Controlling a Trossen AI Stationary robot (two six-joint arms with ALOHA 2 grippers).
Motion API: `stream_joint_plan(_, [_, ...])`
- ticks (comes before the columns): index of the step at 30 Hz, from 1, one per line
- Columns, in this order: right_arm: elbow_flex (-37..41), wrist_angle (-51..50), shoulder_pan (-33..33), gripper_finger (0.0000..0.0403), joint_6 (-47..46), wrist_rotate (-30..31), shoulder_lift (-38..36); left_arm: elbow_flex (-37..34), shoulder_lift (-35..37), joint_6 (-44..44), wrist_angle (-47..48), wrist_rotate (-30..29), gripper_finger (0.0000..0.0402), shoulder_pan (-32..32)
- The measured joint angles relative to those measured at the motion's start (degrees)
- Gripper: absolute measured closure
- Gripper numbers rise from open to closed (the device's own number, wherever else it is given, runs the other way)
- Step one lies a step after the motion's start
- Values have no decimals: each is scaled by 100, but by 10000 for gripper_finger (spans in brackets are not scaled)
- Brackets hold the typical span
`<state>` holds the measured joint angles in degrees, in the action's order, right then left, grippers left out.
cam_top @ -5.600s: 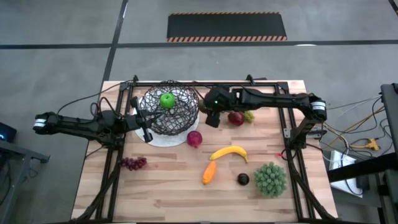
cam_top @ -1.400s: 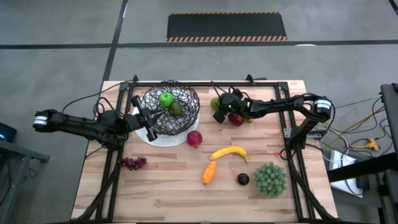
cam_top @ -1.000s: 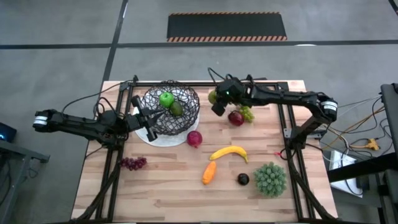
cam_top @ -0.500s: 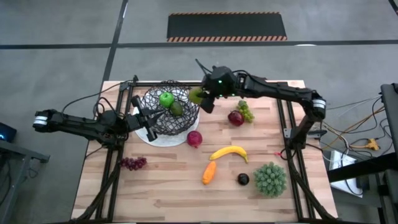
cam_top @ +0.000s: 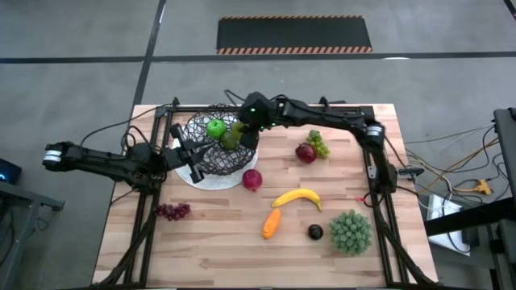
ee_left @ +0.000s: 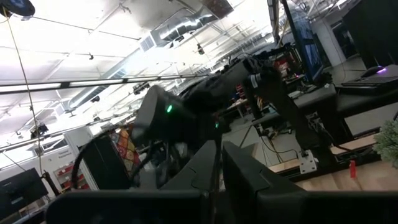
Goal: Build produce basket
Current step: Put the pear into the woven basket, then put the pomegranate into the woven basket
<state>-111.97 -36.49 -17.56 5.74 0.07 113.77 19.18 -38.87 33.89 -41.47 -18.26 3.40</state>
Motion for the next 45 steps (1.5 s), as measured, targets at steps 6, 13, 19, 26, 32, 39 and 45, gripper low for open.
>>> stream_joint_plan(6, [-898, -563, 4, 289, 306, 528, 745, 0, -3, 0, -7, 0, 391, -1])
stream_joint_plan(13, [-1348, -876, -11, 289, 433, 658, 1232, 0, 0, 0, 0, 0, 391, 0])
stream_joint_plan(19, [-1348, -832, -33, 289, 441, 743, 1430, 0, -3, 0, -3, 0, 391, -1])
stream_joint_plan(26, [-1343, -625, -35, 286, 406, 724, 1569, -1, 7, 0, -2, 0, 391, -2])
stream_joint_plan(32, [-1339, -541, -33, 239, 272, 732, 1664, 0, 2, 0, -5, 0, 391, -1])
stream_joint_plan(39, [-1339, -516, -35, 195, 231, 757, 1657, -2, -1, 0, -5, 0, 391, -1])
stream_joint_plan(45, [-1472, -693, -35, 178, 185, 924, 1631, 0, 2, 0, -6, 0, 391, -2])
